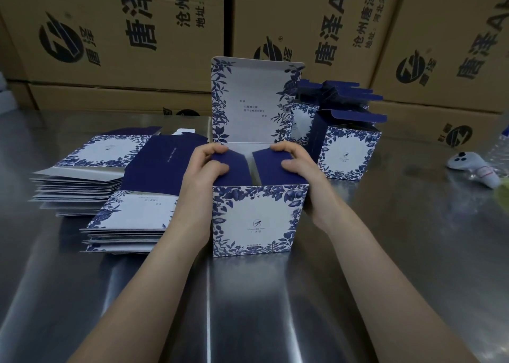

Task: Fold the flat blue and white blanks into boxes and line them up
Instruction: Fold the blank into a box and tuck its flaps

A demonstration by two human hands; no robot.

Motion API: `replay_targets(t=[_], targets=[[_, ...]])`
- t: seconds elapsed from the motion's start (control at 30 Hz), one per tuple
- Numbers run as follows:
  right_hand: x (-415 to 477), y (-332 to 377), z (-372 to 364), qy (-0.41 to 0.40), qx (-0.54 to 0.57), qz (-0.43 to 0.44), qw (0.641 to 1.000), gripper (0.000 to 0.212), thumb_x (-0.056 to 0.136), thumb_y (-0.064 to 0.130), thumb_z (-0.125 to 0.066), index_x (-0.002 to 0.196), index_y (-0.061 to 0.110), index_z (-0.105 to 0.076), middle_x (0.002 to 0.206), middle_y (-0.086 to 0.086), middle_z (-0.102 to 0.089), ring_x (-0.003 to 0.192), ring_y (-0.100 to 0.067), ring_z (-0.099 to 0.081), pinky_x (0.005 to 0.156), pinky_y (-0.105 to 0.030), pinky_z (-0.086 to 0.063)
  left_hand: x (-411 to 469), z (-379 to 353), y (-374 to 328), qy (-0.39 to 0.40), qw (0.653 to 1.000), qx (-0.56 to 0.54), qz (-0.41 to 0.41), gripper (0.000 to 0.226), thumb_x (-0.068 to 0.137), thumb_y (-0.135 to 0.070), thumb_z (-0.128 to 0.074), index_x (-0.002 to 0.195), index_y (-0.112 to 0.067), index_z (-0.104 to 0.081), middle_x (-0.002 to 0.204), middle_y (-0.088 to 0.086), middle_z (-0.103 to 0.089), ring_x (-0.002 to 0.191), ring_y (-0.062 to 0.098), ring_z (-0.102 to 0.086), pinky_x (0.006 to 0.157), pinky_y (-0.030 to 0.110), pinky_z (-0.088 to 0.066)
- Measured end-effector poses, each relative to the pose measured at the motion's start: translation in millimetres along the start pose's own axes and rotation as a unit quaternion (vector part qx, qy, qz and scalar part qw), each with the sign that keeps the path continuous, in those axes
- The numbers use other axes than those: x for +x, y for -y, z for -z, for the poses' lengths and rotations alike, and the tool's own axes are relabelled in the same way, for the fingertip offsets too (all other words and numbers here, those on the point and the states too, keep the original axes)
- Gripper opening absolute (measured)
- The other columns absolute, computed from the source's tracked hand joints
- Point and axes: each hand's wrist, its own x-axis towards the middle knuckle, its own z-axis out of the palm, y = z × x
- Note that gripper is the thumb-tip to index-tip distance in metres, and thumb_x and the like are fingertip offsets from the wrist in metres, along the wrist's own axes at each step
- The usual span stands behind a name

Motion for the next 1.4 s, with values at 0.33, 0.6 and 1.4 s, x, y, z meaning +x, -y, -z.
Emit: replay_targets(t=[0.33,0.6,1.4], targets=[[4.1,-1.7,-4.7,-0.071,-0.050,0.017,0.996,0.025,0.062,0.014,-0.048,0.072,0.035,-0.058,0.085,0.009,-0.054,0.088,-0.025,-0.045,0.077,-0.041,-0.030,-5.0,-3.5,-7.1,-0.010,1.000,0.018,0.015,0.022,0.064,-0.019,-0.046,0.072,-0.037,-0.055,0.094,0.005,-0.047,0.088,0.024,-0.044,0.077,0.044,-0.032],[-6.5,-0.7,-4.9,-0.022,0.015,0.020,0.999,0.033,0.078,0.030,-0.054,0.107,0.038,-0.069,0.104,0.014,-0.069,0.091,-0.015,-0.065,0.082,-0.032,-0.051,-2.6,-4.9,-0.9,-0.021,0.999,-0.030,0.010,0.023,0.098,-0.024,-0.048,0.098,-0.036,-0.069,0.113,-0.002,-0.067,0.101,0.019,-0.067,0.085,0.040,-0.054],[-14.9,8.9,-13.6,-0.113,0.035,0.093,0.989,0.043,0.082,0.021,-0.057,0.123,0.035,-0.053,0.127,0.004,-0.061,0.127,-0.020,-0.052,0.111,-0.051,-0.035,2.3,0.9,-2.2,-0.030,0.996,-0.061,-0.065,0.059,0.099,-0.002,-0.050,0.142,-0.042,-0.041,0.124,-0.024,-0.055,0.113,-0.011,-0.053,0.082,0.018,-0.056]])
